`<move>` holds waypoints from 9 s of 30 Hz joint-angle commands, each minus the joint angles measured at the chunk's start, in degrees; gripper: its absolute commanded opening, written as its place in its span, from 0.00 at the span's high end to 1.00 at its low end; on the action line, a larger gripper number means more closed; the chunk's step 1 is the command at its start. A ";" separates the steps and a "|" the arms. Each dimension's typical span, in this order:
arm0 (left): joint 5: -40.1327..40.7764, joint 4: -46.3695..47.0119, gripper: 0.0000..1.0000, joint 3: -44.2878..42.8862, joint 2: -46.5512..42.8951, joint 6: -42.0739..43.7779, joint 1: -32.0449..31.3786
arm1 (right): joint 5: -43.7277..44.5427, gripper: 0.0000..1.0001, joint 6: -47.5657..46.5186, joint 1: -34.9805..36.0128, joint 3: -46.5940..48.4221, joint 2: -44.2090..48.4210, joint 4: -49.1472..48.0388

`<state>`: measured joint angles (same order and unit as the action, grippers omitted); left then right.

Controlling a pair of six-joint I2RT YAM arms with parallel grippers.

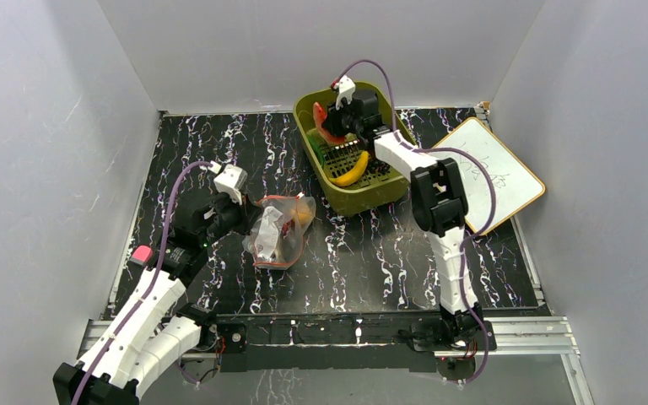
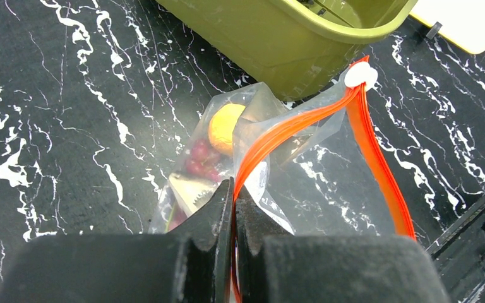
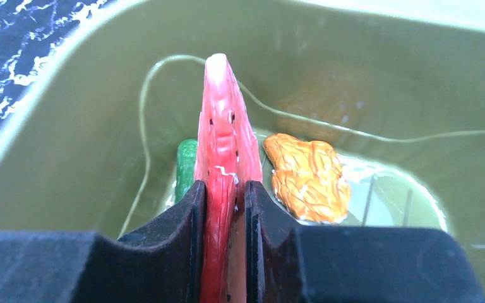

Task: Place the food in the zip-top bag and seal the zipper
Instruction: Pick up the fake fruit from the bin, then place the fake fruit in the zipper food storage bag, then pick up the fake seafood from the bin, then place the fake seafood in the zipper food storage bag.

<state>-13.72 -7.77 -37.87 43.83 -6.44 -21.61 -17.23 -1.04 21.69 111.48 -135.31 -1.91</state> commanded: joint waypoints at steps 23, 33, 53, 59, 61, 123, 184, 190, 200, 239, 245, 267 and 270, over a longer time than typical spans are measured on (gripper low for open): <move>13.57 -5.02 1.00 -21.72 12.54 -4.55 -0.19 | 0.75 0.92 29.11 5.64 -25.16 47.94 15.05; 26.37 -5.77 1.00 -27.50 13.16 3.55 -0.15 | 0.13 0.91 37.03 19.10 -27.58 53.81 15.17; 11.80 -8.98 1.00 -15.96 7.64 -3.31 -0.17 | 2.10 0.89 46.30 31.88 -26.09 37.80 19.98; 8.58 -9.32 1.00 -15.80 5.90 -3.30 -0.19 | 5.07 0.89 47.59 31.92 -23.81 33.17 18.60; 5.17 -7.66 1.00 -14.62 4.63 -3.21 -0.19 | 5.99 0.89 47.81 31.88 -22.25 31.88 18.92; -4.92 -1.63 1.00 -2.43 -0.08 1.39 -0.19 | 18.58 0.30 3.19 3.94 0.35 13.34 17.48; -2.62 -1.18 1.00 -1.59 1.48 1.94 -0.19 | 14.07 0.58 -3.42 0.85 -0.78 -0.74 -6.03; -2.09 -1.17 1.00 -1.38 1.13 2.00 -0.19 | 14.41 0.66 -3.88 0.89 -3.80 2.27 -6.27; -0.64 -1.42 1.00 -1.53 0.51 1.18 -0.19 | 18.69 0.71 -3.67 0.87 -11.48 10.72 -5.28; 2.73 -10.77 1.00 -22.43 11.91 -15.53 -0.19 | 8.88 0.69 0.86 35.93 -40.51 62.37 19.08; 0.31 -9.11 1.00 -20.71 10.58 -18.14 -0.25 | 14.23 0.63 1.68 37.50 -38.55 57.60 21.20; 0.87 -6.24 1.00 -16.97 8.74 -16.36 -0.19 | 18.70 0.18 3.77 37.42 -33.58 55.86 20.09; 2.47 -6.25 1.00 -16.99 8.89 -15.30 -0.19 | 20.99 0.17 2.96 37.45 -33.09 58.64 19.91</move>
<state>-13.17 -16.38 -54.89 54.43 -23.81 -21.61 1.23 1.56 59.02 74.76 -82.24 20.05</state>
